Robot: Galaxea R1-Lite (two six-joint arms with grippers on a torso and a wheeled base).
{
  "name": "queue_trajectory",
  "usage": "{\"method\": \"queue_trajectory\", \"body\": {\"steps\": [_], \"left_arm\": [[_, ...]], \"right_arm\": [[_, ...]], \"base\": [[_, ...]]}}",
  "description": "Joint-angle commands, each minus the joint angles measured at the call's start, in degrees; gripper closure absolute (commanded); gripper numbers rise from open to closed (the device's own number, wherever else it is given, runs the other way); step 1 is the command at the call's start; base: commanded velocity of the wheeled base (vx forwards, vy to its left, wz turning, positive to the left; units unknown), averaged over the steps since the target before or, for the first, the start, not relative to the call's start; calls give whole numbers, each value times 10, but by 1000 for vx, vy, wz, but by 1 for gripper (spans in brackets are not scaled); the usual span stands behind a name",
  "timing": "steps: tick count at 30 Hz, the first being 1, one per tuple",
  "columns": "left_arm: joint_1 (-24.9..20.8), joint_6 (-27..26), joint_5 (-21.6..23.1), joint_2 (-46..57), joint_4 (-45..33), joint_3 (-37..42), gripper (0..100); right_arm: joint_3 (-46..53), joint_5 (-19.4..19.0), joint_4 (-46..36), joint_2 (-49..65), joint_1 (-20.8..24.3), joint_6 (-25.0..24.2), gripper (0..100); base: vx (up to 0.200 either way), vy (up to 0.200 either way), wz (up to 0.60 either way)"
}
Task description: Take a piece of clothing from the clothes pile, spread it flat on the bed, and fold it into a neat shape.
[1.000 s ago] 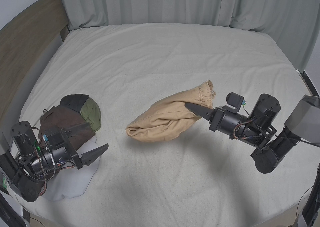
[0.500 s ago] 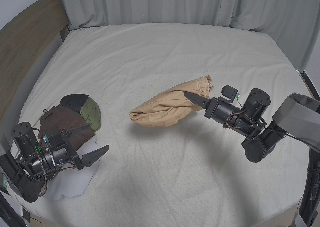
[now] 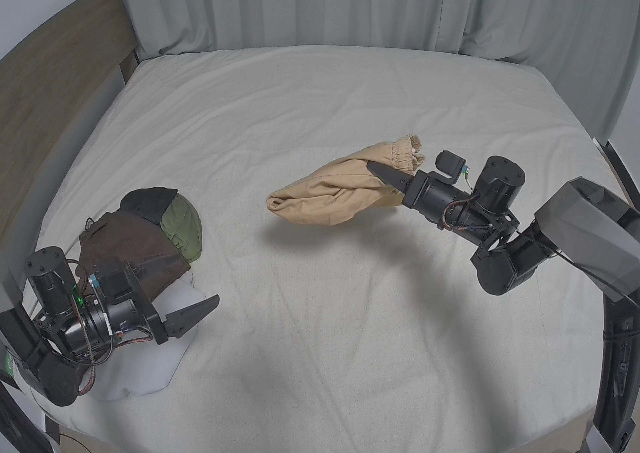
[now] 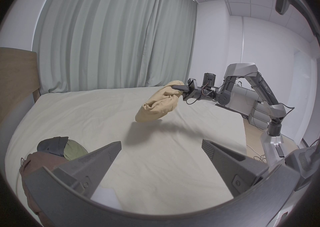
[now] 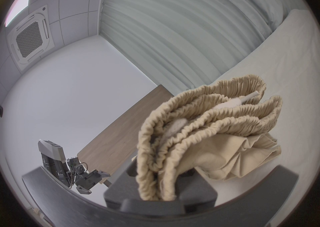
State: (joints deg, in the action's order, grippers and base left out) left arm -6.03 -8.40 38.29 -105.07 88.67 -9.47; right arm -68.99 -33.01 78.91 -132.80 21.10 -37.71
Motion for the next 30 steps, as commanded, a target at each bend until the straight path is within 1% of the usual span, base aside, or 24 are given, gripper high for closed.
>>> {"method": "queue_trajectory", "body": {"steps": [1, 6, 11, 22, 30], "left_arm": [[-1, 0, 0, -5, 0, 4, 0], [-1, 0, 0, -5, 0, 8, 0], [-2, 0, 0, -5, 0, 9, 0], [0, -2, 3, -11, 0, 9, 0], [1, -2, 3, -10, 1, 9, 0]], "right_arm": [[-55, 0, -32, -14, -5, 0, 100], [-107, 0, -63, -41, -12, 0, 100], [-132, 0, -71, -59, -16, 0, 100], [-259, 0, -171, -77, -20, 0, 100], [-319, 1, -205, -102, -20, 0, 100]], "base": [[0, 0, 0], [0, 0, 0], [0, 0, 0], [0, 0, 0], [0, 0, 0]]}}
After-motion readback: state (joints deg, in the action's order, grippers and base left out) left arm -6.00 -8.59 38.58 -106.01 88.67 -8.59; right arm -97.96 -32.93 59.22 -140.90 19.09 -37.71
